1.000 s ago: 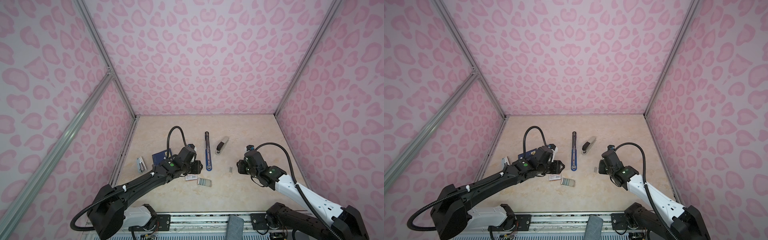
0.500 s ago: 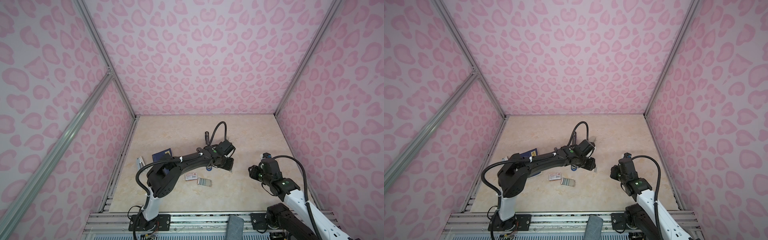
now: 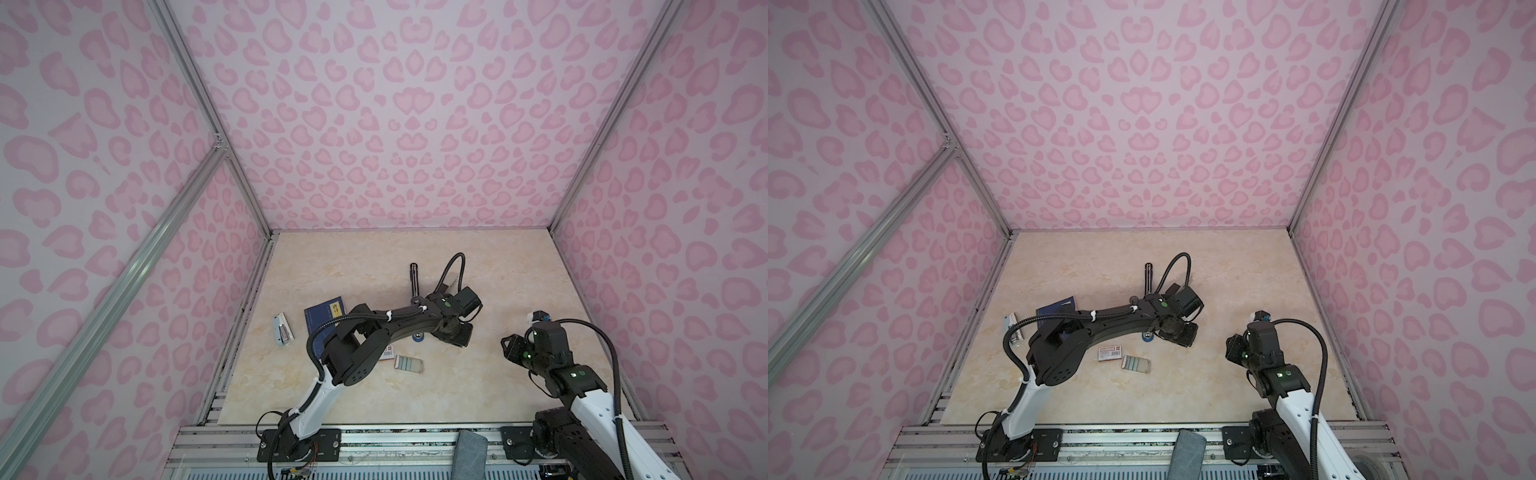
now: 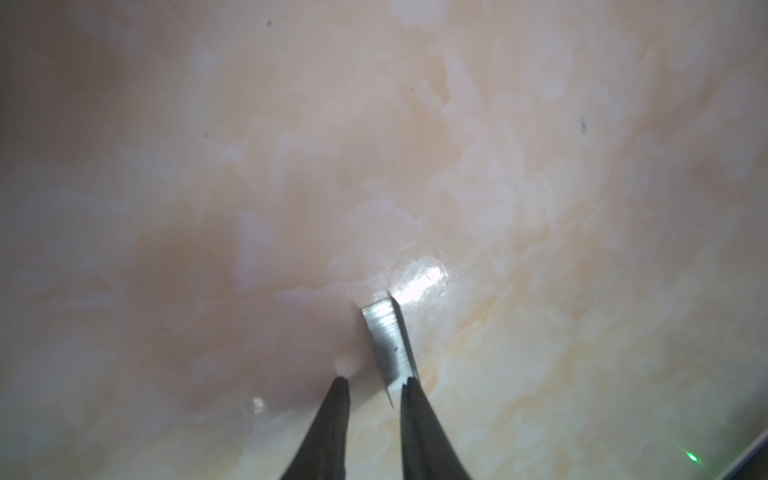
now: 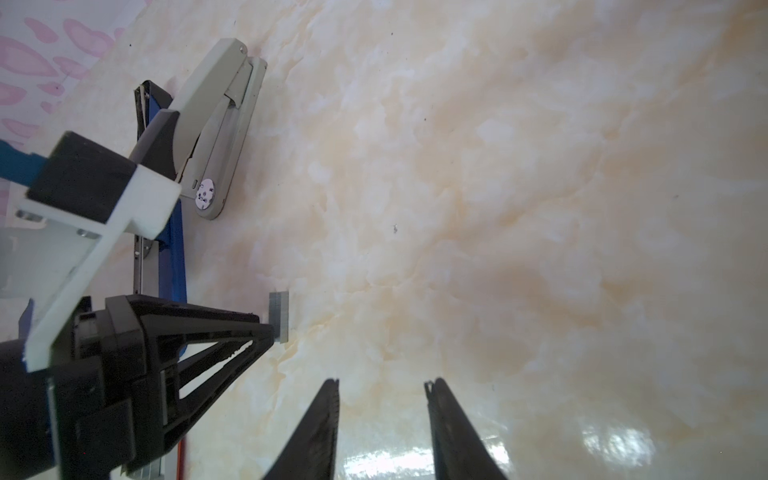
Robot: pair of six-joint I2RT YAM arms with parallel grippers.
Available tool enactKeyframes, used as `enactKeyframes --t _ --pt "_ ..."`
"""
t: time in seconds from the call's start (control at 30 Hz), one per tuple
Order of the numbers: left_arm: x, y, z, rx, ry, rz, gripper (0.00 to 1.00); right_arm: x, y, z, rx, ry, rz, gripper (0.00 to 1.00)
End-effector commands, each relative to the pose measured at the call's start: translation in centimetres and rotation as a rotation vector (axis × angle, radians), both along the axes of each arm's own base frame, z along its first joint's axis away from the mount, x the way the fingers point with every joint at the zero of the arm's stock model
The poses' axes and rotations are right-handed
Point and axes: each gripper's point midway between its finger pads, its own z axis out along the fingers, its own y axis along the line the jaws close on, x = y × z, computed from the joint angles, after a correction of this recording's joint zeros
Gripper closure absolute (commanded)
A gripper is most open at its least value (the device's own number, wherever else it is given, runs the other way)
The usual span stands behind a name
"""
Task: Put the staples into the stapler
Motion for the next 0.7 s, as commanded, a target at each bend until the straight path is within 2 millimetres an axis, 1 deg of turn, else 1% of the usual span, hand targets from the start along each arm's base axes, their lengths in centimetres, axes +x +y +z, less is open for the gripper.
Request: enactKeyframes --t 0.0,0.03,0.27,0.5,0.67 --pt "0.1 0.4 -0.5 0.031 -0.001 0.001 0.73 0.0 0.2 -0.1 0.003 -0.003 0.014 0.62" --pt "0.1 0.4 -0.7 0.034 0.003 0.000 0.74 0.0 0.2 -0.1 0.004 -0.002 0.014 0.62" --pt "-0.1 0.9 -1.8 0.087 0.004 -0.018 0.89 0.0 0.0 -0.3 0.007 -0.005 0.006 0.62" --pt "-1.1 1.5 -1.9 0.166 -0.027 -0.065 0.90 0.0 0.1 -0.8 0.020 0.001 0.000 0.62" --pt "-1.7 1.7 -1.6 0.178 -0.031 -0.084 0.86 0.0 0.0 -0.9 0.025 0.001 -0.005 0.62"
